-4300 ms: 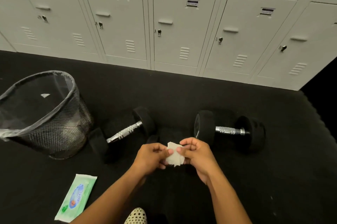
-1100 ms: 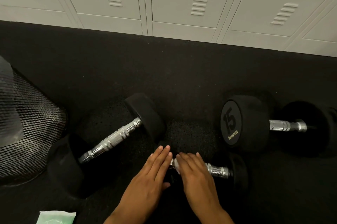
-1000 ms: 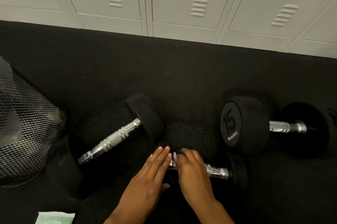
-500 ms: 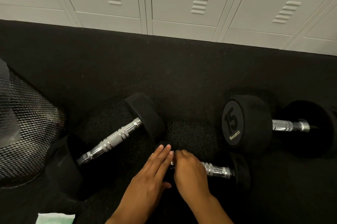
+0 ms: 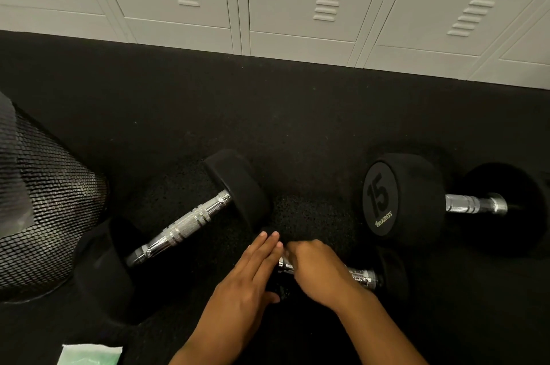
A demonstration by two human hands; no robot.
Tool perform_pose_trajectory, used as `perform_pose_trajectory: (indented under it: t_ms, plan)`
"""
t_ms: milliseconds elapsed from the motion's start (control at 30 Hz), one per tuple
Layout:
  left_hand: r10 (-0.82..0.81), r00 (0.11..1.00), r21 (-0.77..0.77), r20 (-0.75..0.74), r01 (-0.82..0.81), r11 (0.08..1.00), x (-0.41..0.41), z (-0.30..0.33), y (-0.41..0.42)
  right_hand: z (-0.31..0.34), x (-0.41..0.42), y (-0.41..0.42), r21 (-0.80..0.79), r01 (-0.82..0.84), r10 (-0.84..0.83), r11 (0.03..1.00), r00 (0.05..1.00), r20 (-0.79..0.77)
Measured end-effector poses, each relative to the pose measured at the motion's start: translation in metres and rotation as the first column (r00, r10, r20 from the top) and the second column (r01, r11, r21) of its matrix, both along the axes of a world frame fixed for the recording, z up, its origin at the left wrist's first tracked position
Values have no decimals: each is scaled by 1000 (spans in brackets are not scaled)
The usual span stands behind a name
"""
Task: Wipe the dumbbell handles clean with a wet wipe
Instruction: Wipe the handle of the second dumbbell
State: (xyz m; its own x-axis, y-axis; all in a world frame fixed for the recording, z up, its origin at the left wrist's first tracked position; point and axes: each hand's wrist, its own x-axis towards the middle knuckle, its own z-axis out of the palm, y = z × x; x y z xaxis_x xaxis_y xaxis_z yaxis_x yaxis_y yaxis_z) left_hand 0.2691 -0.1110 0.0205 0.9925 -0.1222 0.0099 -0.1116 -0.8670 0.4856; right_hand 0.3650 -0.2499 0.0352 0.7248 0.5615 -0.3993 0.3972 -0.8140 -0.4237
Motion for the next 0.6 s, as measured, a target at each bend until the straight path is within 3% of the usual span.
perform_pose_trajectory:
  t_ms: [67, 133, 200, 300, 433, 600]
  plan:
    - [5, 1000, 3, -8, -5, 1000, -1, 0, 0, 1, -10, -7, 58, 0, -4, 998, 997, 72]
    - [2, 1000, -13, 0, -2, 1000, -2, -2, 0, 0, -7, -4, 78, 56, -57, 995, 998, 21]
    - [1, 1000, -25, 12, -1, 1000, -3, -3, 0, 2, 0, 6, 35, 82, -81, 996, 997, -19]
    - [-1, 1000, -11, 17, 1, 1000, 0, 0, 0, 1, -8, 14, -47, 71, -66, 996, 993, 94]
    - [-6, 1000, -24, -7, 6, 1000, -1, 1, 0, -17, -36, 0, 241, 86, -140, 967, 966, 218]
    - [16, 999, -69, -28, -18, 997, -7, 2, -4, -36, -63, -19, 350, -35, -142, 936, 873, 466]
